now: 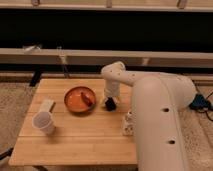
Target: Place the eraser on the white sponge
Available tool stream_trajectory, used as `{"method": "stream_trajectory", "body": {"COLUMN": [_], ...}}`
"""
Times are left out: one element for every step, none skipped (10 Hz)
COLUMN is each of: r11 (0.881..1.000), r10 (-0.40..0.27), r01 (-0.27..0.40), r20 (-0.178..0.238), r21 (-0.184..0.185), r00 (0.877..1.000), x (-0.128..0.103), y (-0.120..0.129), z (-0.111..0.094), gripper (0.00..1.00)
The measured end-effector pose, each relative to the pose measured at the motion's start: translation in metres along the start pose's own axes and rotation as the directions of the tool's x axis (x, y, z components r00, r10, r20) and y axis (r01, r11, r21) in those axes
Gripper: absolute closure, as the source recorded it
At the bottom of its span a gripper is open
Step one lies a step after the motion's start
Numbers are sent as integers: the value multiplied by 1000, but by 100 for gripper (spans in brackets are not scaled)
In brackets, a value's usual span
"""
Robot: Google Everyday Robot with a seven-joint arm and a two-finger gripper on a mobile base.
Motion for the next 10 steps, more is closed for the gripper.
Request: {"method": "stream_trajectory", "body": {"r11": [1000,1000,1000,1000,999,999,999,999,999,998], "r10": [-3,-4,-8,-12,-15,-17,-23,-29,-33,-39], "r01": [3,5,8,12,15,17,23,29,33,39], "r20": [-2,-2,-5,-4,-4,-3,-1,-2,-1,-1], "r21": [12,16,22,26,30,32,36,38,39,40], "r00": [1000,1000,1000,1000,1000,1000,1000,1000,999,999], "x": [-1,-3,-5,-8,-12,-15,-20,-23,-26,-29], "y": [-4,-5,-5,-6,-8,-10,-10,-8,-6,-4], "z": [2,2,4,5,6,6,7,9,9,11], "gripper": [20,20,20,20,20,20,20,20,20,20]}}
